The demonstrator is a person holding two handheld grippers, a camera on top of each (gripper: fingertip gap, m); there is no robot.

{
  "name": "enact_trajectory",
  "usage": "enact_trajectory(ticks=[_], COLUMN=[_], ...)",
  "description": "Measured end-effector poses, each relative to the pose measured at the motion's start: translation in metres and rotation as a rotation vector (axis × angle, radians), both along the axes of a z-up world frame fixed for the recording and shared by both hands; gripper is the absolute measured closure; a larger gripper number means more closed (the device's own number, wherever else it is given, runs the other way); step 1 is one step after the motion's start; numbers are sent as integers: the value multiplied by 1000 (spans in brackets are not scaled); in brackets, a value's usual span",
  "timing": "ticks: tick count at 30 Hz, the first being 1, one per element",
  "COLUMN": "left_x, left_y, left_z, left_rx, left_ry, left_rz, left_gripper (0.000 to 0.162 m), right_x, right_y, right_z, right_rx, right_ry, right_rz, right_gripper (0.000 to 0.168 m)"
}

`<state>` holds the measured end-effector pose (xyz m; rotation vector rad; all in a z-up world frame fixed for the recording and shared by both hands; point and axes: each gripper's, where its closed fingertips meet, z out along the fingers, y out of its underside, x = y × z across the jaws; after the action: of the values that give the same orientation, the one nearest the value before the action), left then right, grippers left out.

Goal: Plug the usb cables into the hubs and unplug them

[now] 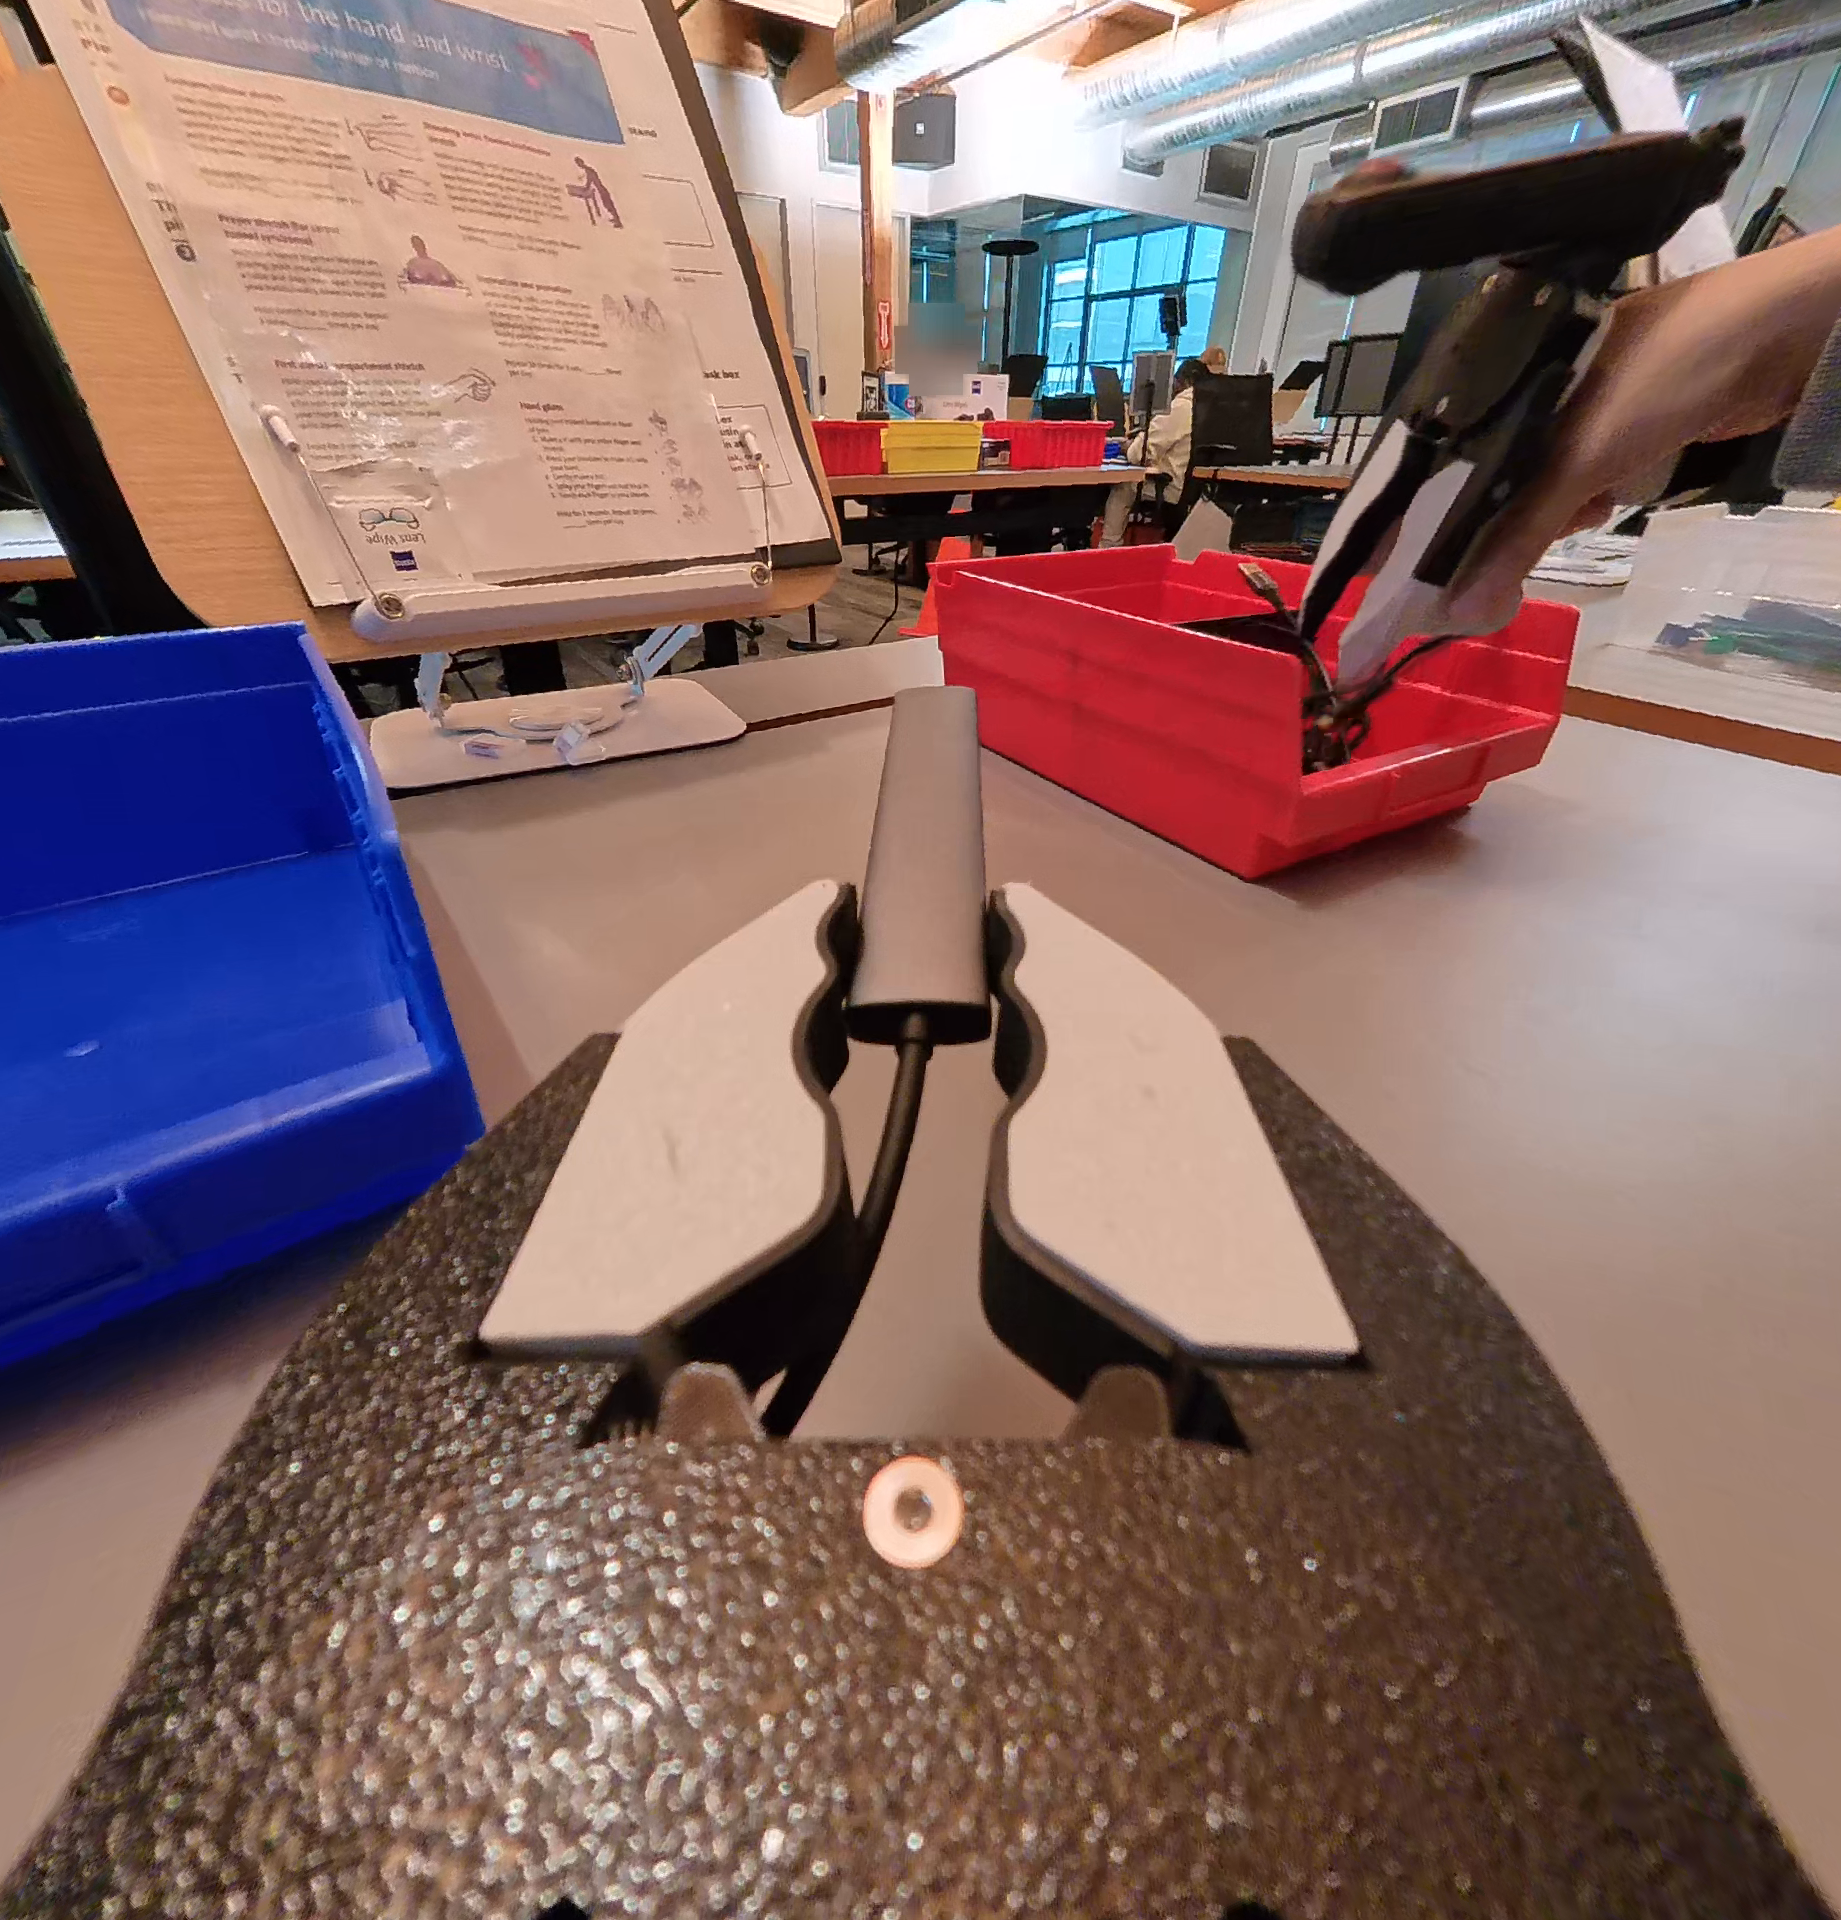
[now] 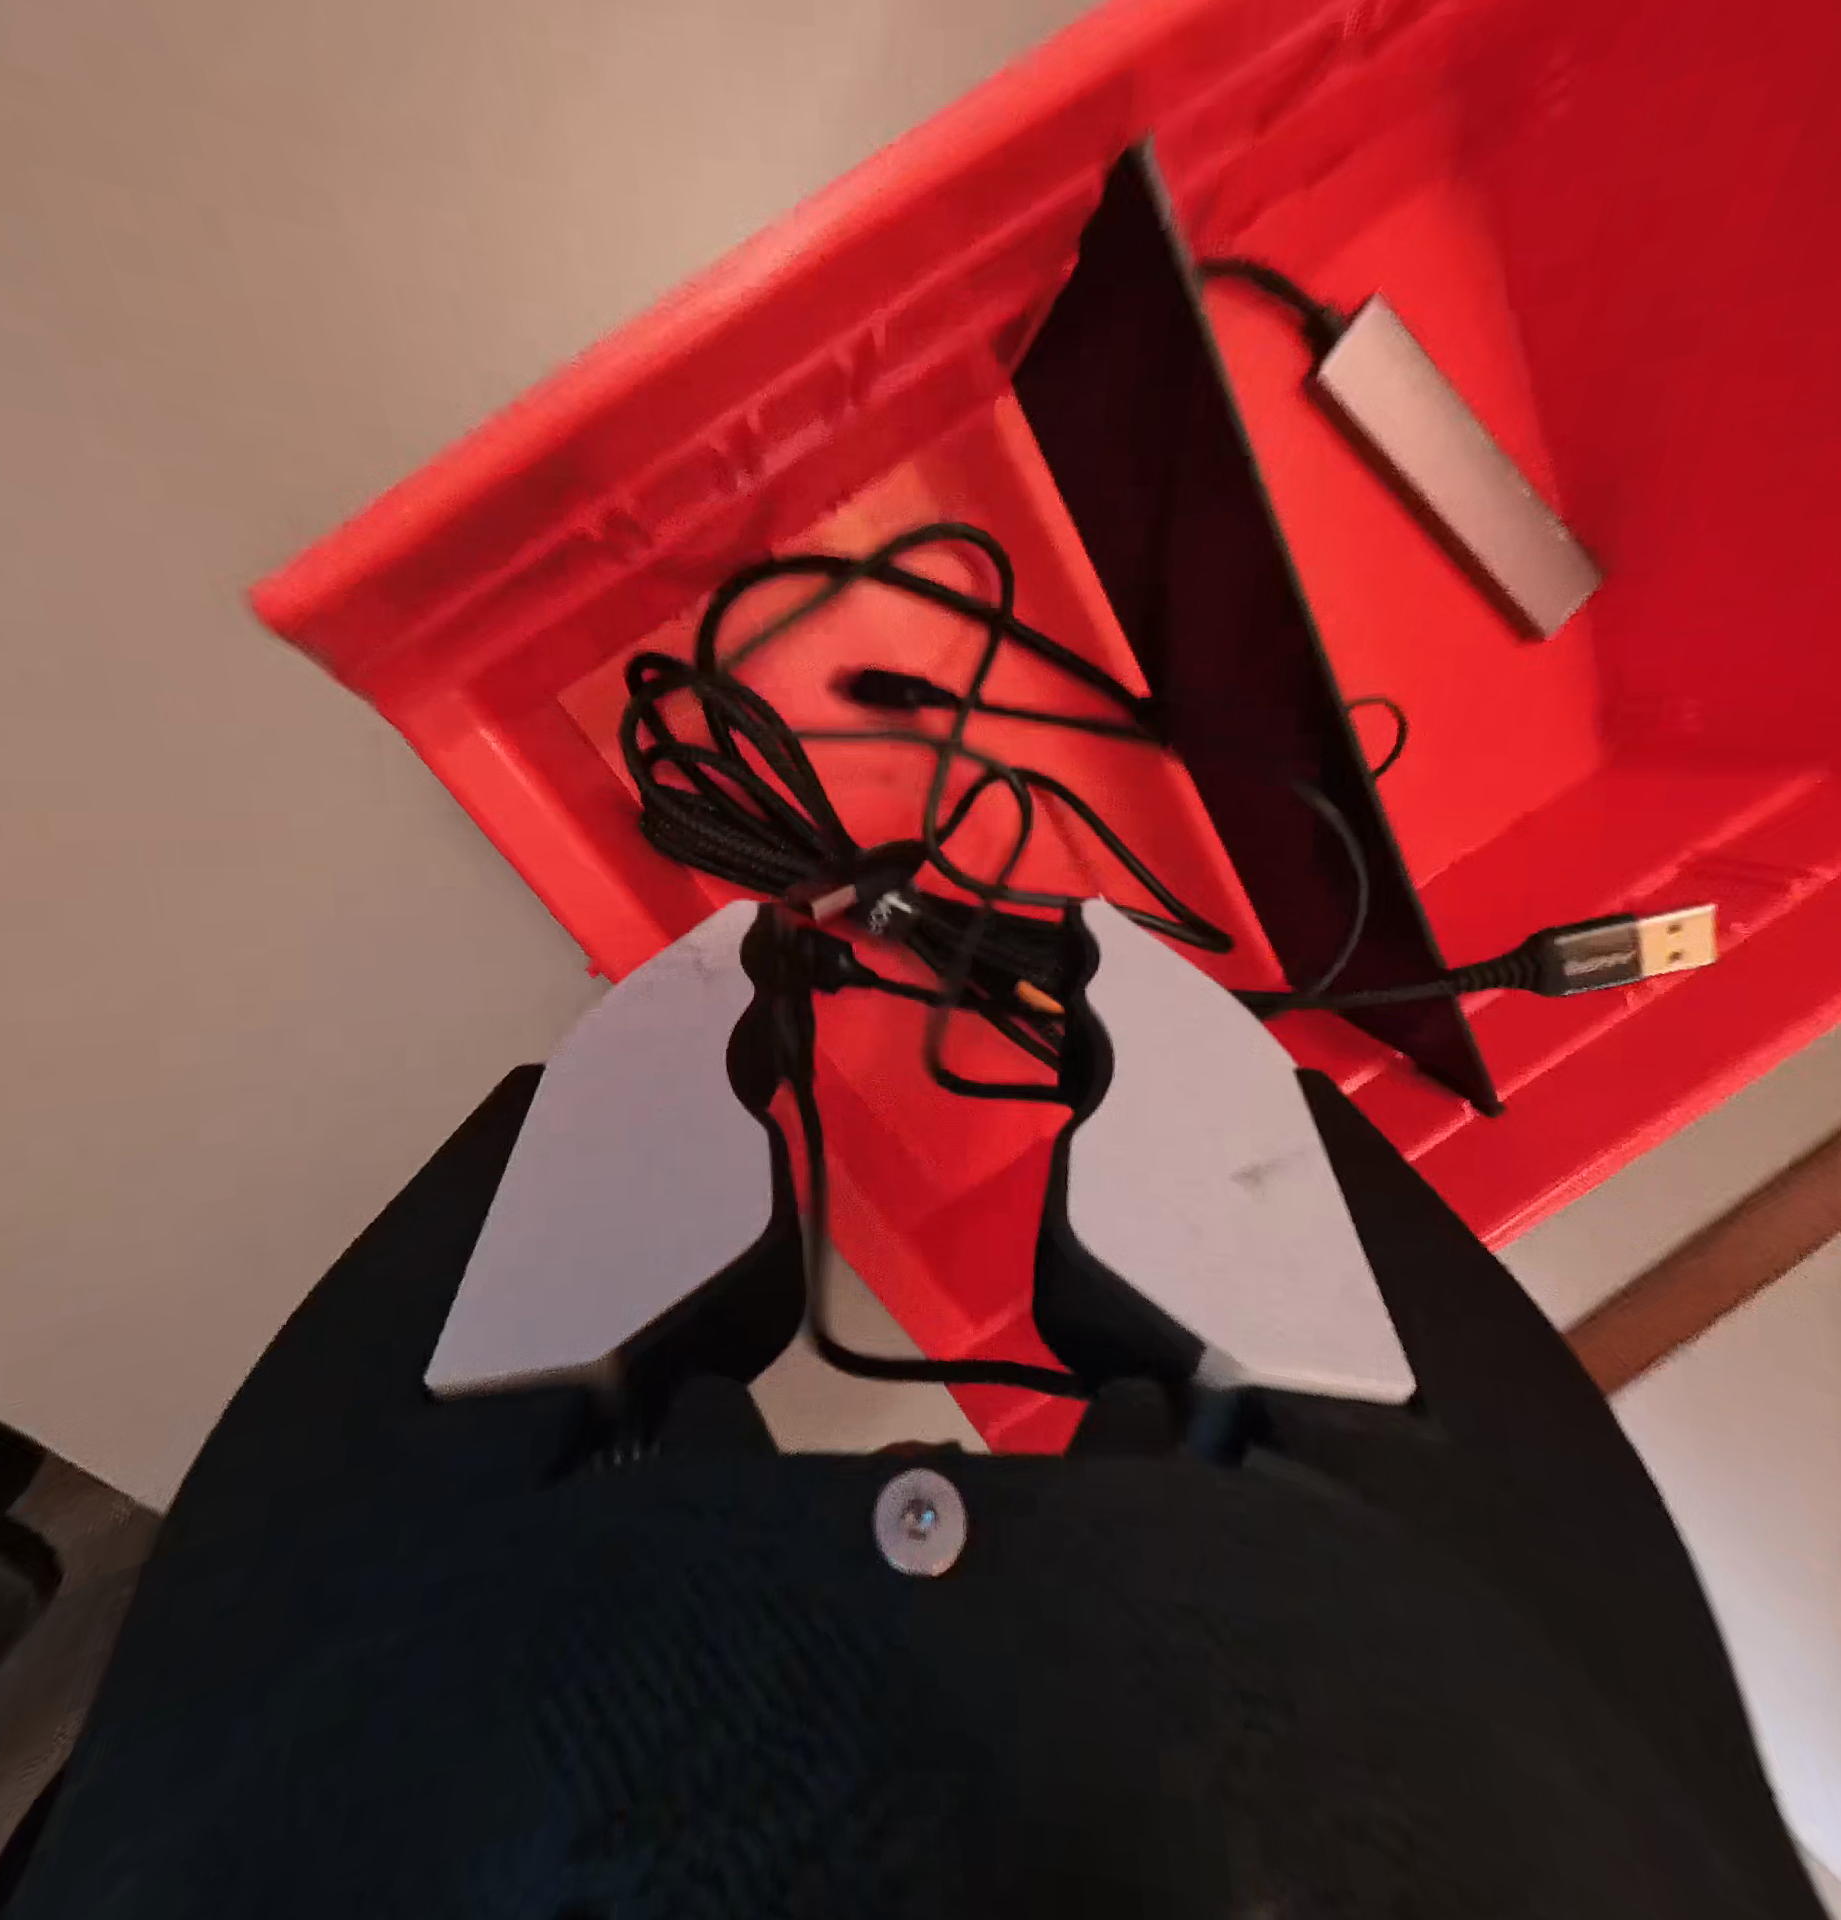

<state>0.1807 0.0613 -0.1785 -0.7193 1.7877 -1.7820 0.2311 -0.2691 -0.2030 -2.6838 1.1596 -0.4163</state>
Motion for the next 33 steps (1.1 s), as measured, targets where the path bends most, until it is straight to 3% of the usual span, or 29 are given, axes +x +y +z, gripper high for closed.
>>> enact_trajectory(ticks=[4, 7, 10, 14, 20, 28, 33], left_x=[-2, -9, -41, -85, -99, -94, -92], left_y=[-2, -9, -23, -29, -31, -29, -29], left_z=[-1, 0, 8, 10, 6, 8, 9], left_rx=[-3, -6, -48, -48, -9, -29, -35], left_ry=[12, 11, -48, -111, -146, -137, -134], left_rz=[-32, -118, -402, -735, -813, -781, -768], left_gripper=[139, 139, 139, 139, 139, 139, 139], right_x=[-4, -36, -78, -125, -155, -149, -147], right_y=[36, 110, 181, 238, 267, 268, 269], right_z=[52, 82, 76, 40, 36, 35, 42], right_rx=[179, 437, 669, 821, 996, 1004, 1001], right_ry=[-239, -390, -386, -276, -261, -284, -330], right_rz=[128, 333, 530, 724, 836, 803, 825], right_gripper=[105, 103, 101, 99, 119, 143, 144])
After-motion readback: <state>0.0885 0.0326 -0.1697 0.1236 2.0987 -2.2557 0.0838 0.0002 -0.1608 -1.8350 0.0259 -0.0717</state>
